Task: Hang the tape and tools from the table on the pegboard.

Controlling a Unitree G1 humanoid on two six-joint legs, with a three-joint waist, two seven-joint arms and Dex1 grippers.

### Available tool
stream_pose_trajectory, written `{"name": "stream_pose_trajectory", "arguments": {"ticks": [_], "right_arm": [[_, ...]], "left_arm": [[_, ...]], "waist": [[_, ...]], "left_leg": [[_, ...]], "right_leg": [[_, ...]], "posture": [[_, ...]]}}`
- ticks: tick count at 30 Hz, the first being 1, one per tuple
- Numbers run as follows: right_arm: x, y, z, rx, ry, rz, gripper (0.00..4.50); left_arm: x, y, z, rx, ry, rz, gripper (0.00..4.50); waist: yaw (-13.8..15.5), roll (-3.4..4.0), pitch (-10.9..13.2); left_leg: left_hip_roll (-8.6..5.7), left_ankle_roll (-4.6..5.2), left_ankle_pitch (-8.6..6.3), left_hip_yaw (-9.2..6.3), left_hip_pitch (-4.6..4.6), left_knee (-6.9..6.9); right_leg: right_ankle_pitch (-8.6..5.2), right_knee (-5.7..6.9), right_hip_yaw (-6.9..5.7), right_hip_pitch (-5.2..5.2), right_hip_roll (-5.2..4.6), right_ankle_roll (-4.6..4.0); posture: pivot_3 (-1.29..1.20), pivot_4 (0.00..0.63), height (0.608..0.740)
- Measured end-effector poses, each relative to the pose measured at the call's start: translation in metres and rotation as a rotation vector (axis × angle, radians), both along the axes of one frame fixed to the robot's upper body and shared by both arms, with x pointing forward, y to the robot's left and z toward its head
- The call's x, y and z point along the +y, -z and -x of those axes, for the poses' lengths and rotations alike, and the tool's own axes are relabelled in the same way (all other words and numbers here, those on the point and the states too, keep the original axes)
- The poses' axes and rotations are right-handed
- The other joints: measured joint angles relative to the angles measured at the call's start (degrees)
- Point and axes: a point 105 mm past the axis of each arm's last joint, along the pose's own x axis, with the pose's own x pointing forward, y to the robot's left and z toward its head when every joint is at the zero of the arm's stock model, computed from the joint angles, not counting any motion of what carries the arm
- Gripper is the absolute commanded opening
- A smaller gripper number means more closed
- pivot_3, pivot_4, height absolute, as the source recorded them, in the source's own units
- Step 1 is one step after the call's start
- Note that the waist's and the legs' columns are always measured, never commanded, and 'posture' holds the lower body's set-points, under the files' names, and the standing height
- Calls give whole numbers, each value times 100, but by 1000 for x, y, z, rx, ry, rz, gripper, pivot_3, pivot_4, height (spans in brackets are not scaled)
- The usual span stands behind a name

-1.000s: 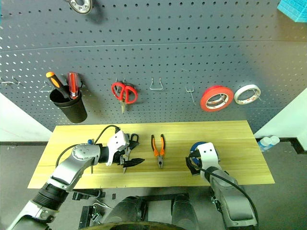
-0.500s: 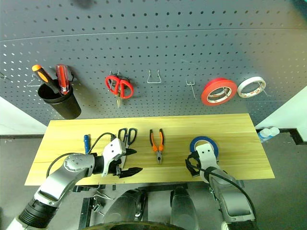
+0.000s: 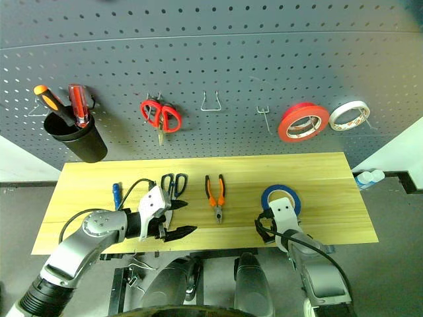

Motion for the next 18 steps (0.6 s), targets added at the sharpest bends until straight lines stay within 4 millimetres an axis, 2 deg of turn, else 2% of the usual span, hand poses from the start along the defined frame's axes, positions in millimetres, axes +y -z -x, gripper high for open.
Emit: {"name": "stream_pose_trajectory", "arguments": {"ticks": [3, 18], "right_arm": [[2, -3, -4, -11, -12, 0, 4500], [-5, -11, -22, -49, -22, 23, 4500]], "left_arm": [[-1, 0, 0, -1, -1, 5, 3933], [-4, -4, 1, -16, -5, 21, 3933]], "waist": [[0, -5, 4], [-3, -23, 33]], "left_leg": [[-3, -16, 9, 2, -50, 11], [-2, -15, 9, 1, -49, 7]], "right_leg": [[1, 26, 1, -60, -3, -2], [1, 30, 0, -63, -3, -3]], "posture": [[47, 264, 720], [43, 279, 720]]}}
